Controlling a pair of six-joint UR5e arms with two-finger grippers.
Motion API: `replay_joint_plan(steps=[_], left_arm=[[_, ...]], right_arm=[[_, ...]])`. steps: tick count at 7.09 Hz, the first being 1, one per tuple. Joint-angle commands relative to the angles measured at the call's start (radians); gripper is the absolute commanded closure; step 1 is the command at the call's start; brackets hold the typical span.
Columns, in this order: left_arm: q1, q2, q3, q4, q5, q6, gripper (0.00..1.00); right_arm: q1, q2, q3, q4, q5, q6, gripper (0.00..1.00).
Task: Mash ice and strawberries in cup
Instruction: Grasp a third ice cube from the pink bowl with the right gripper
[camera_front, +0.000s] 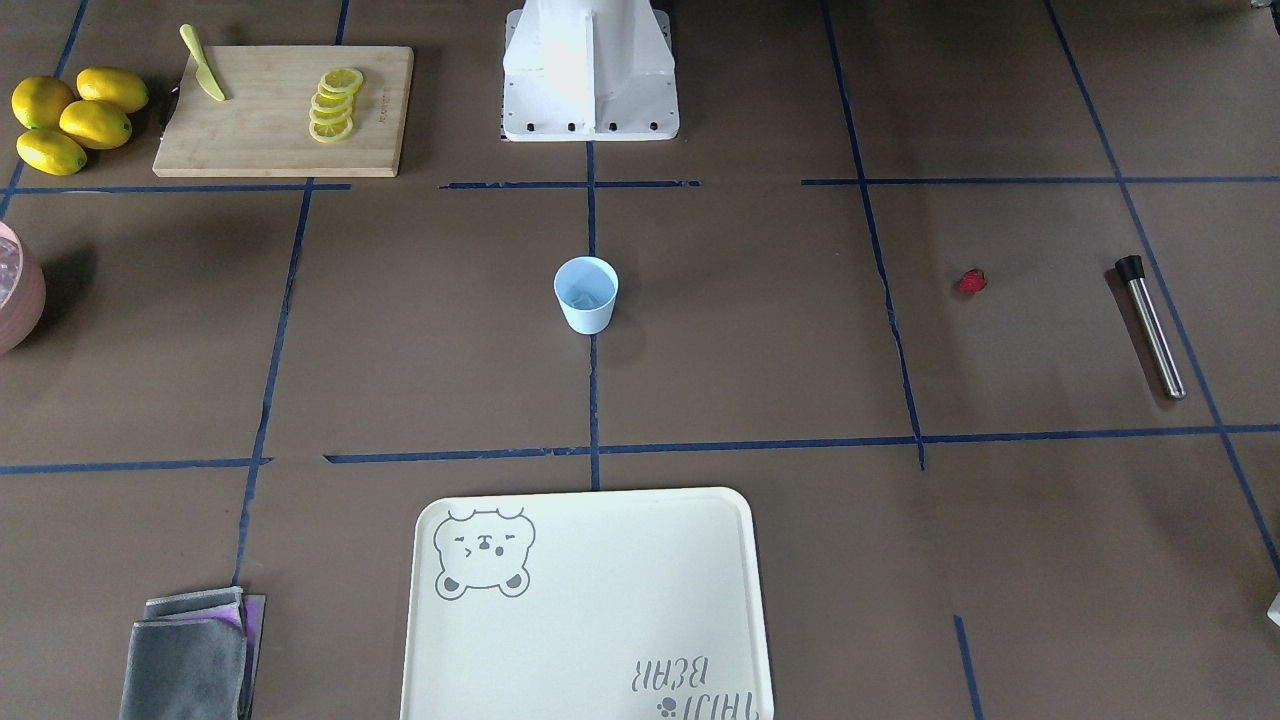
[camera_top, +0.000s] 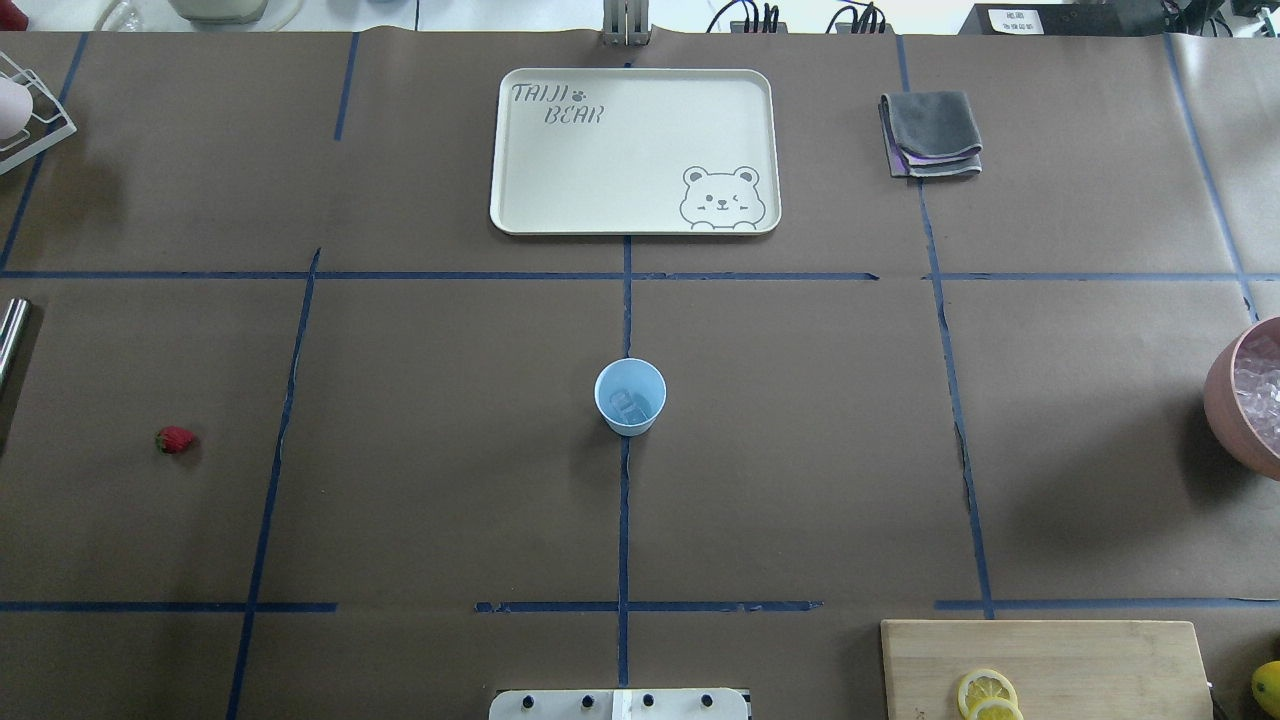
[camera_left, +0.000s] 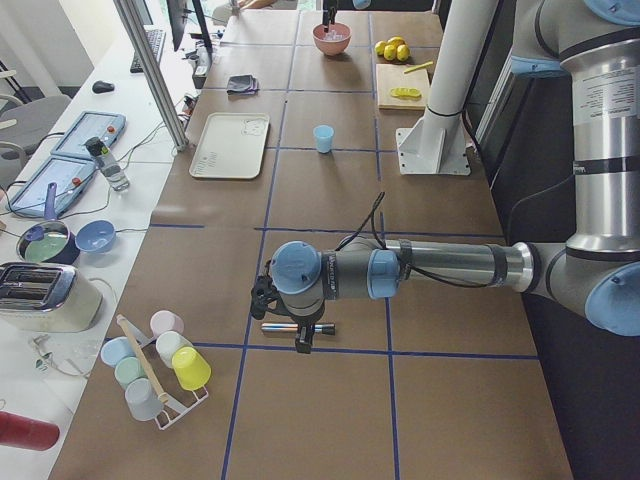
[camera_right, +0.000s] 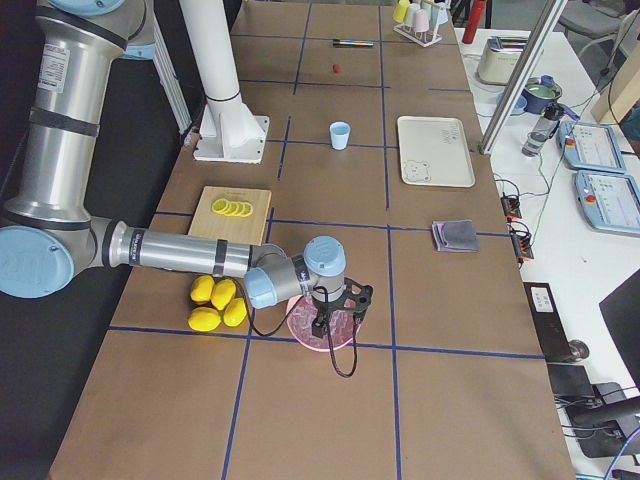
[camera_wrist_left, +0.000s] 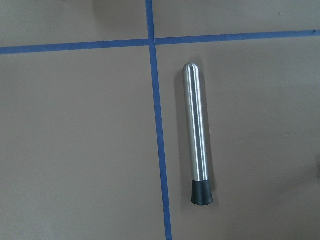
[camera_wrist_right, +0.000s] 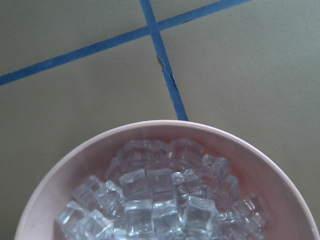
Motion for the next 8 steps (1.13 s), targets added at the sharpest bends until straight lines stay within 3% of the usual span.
replay_joint_plan(steps=[1, 5, 8], left_arm=[[0.0, 0.002, -0.001, 0.0, 0.0, 0.0, 0.0], [0.0, 0.014, -0.01, -0.001, 0.0, 0.0, 0.0], [0.0, 0.014, -0.015, 0.0, 0.0, 0.0, 0.0]], right_arm=[[-0.014, -0.002, -0.005, 0.007, 0.001, 0.016, 0.06], [-0.043, -0.002, -0.006, 0.007, -0.008, 0.034, 0.15], [-0.043, -0.005, -0.008, 0.007, -0.029, 0.033, 0.68]])
